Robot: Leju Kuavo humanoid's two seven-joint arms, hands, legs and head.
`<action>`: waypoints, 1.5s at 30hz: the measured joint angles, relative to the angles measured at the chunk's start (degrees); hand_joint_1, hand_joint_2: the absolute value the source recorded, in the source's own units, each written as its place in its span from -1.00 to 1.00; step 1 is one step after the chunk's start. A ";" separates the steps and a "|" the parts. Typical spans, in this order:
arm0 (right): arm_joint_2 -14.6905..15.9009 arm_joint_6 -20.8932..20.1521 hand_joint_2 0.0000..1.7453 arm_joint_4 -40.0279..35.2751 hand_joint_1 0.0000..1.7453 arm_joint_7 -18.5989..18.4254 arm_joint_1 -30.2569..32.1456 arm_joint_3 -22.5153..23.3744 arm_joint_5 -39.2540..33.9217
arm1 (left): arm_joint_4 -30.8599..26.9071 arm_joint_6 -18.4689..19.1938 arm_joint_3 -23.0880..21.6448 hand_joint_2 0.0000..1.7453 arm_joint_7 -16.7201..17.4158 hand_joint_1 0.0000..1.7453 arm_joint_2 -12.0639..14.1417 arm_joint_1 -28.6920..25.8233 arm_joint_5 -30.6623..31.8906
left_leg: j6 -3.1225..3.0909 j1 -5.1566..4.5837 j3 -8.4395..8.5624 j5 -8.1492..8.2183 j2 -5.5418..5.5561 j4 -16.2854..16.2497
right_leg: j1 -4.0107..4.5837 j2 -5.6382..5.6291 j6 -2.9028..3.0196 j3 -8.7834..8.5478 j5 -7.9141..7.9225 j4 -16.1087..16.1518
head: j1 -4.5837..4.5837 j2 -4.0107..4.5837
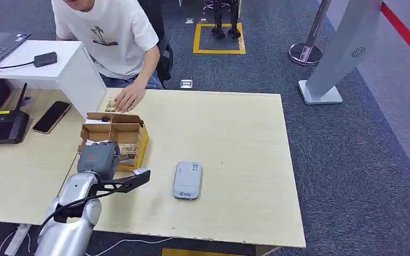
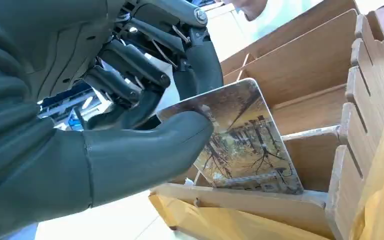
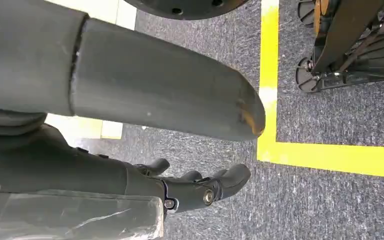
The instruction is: Pass the card to the sensor for recognition and then transmit it.
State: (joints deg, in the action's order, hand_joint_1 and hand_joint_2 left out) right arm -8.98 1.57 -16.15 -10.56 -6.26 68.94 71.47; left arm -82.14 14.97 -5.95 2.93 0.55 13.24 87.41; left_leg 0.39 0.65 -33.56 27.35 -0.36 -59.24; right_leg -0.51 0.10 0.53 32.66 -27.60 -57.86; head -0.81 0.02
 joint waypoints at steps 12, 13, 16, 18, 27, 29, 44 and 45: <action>0.00 0.24 -1.00 -0.02 -1.00 0.15 0.00 0.00 0.00 | -0.70 -0.87 0.00 1.00 -0.44 1.00 -0.04 -0.20 0.02 | 0.00 0.00 0.00 0.00 0.00 0.00 | 0.00 0.00 0.00 0.00 0.00 0.00 | 0.02 0.00; 0.00 0.24 -1.00 0.00 -1.00 0.15 0.01 0.00 0.00 | -0.92 -1.09 0.00 1.00 -0.59 1.00 -0.04 -0.26 0.02 | 0.00 0.00 0.00 0.00 0.00 0.00 | 0.00 0.00 0.00 0.00 0.00 0.00 | 0.02 0.00; 0.00 0.24 -1.00 0.00 -1.00 0.26 0.01 0.00 0.00 | -1.60 -1.57 0.00 1.00 -1.97 1.00 0.07 -0.31 -0.18 | 0.00 0.00 0.00 0.00 0.00 0.00 | 0.00 0.00 0.00 0.00 0.00 0.00 | 0.02 0.00; 0.00 0.24 -1.00 0.00 -1.00 0.42 0.01 0.00 -0.04 | -2.41 -1.79 0.00 1.00 -3.08 1.00 0.63 -0.17 -0.61 | 0.00 0.00 0.01 0.00 0.00 0.00 | 0.00 0.00 0.00 0.01 0.00 0.00 | 0.02 0.00; 0.00 0.24 -1.00 0.07 -1.00 1.01 0.02 0.00 -0.98 | -5.44 0.96 -2.86 1.00 -4.31 1.00 6.62 9.80 -5.77 | 0.05 0.01 0.01 -0.07 0.00 0.00 | 0.01 0.00 0.04 0.02 0.05 -0.03 | 0.02 0.00; 0.00 0.20 -1.00 0.15 -1.00 1.16 0.01 0.00 -0.96 | -5.68 0.96 -2.91 1.00 -4.31 1.00 6.97 11.25 -6.49 | 0.05 0.01 0.01 -0.07 -0.02 0.00 | 0.01 -0.01 0.02 0.02 0.07 -0.03 | 0.02 0.00; -0.02 0.15 -1.00 0.37 -1.00 1.09 0.00 0.00 -0.33 | -7.08 -3.53 -3.48 1.00 -2.87 1.00 6.62 12.77 -8.96 | 0.05 0.00 0.00 -0.07 0.00 0.00 | 0.00 -0.01 0.01 0.01 0.07 -0.02 | 0.02 0.00; -0.09 0.18 -1.00 0.37 -1.00 1.07 0.00 0.00 -0.09 | -7.67 -4.77 -3.26 1.00 -2.09 1.00 5.55 12.35 -8.92 | 0.05 0.00 -0.01 -0.07 0.00 0.00 | 0.00 0.00 0.01 0.01 0.07 -0.02 | 0.00 0.00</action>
State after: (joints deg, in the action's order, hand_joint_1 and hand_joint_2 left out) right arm -9.07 1.75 -15.78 -9.49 -6.26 68.94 71.39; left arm -89.81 10.20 -9.20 0.83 6.09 25.59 78.49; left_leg 0.43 0.65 -33.57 27.28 -0.36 -59.24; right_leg -0.51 0.10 0.54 32.67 -27.53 -57.88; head -0.81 0.02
